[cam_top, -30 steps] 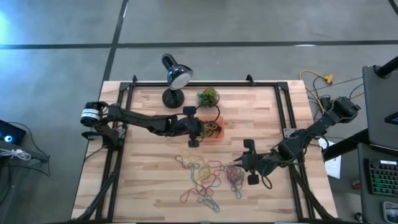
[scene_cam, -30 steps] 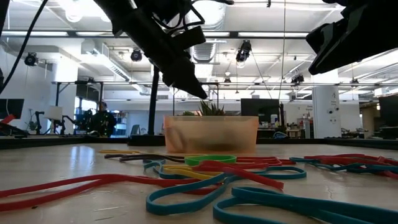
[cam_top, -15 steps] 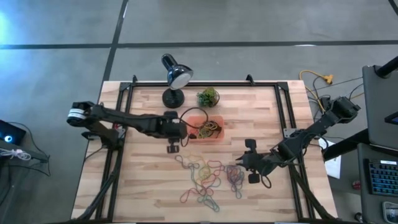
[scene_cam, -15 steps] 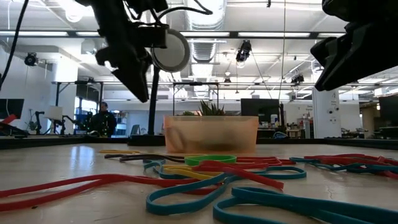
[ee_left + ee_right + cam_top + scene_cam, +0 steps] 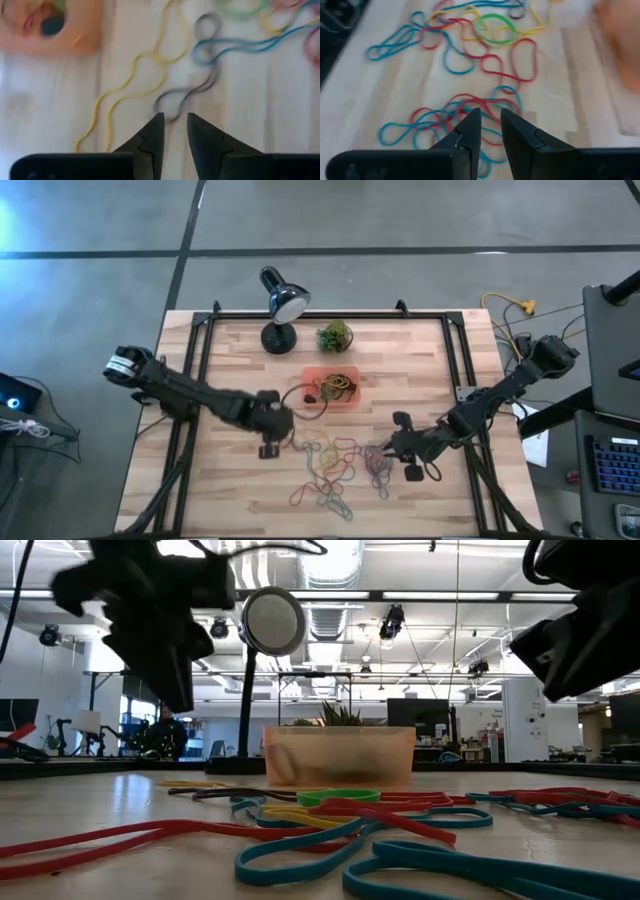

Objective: Pick and place rubber bands into bin
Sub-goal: Put the red rubber band into the orange bin

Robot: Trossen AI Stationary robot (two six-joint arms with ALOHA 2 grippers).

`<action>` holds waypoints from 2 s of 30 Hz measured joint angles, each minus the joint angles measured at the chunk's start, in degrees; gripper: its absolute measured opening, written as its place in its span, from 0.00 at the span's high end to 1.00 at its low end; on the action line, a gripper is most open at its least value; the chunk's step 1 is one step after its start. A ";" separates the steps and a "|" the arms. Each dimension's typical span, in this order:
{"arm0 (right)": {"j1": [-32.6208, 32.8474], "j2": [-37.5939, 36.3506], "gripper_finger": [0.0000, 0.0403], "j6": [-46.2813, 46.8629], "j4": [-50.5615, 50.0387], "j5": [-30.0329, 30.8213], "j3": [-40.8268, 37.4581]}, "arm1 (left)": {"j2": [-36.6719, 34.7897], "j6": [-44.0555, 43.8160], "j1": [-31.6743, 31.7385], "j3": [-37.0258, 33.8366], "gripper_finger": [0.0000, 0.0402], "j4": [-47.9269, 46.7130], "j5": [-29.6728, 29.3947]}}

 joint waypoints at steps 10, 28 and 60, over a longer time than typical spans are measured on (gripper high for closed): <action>-0.04 3.12 0.83 -9.97 7.90 -0.13 -2.78 | 0.02 2.74 -10.10 -5.88 0.83 24.93 -12.93; -1.06 22.09 0.83 -15.32 8.40 2.91 4.95 | 0.09 3.06 -10.52 -6.52 0.83 25.05 -13.27; -2.05 20.51 0.83 -14.83 4.75 2.52 4.92 | 0.11 3.37 -10.52 -6.56 0.83 25.26 -14.18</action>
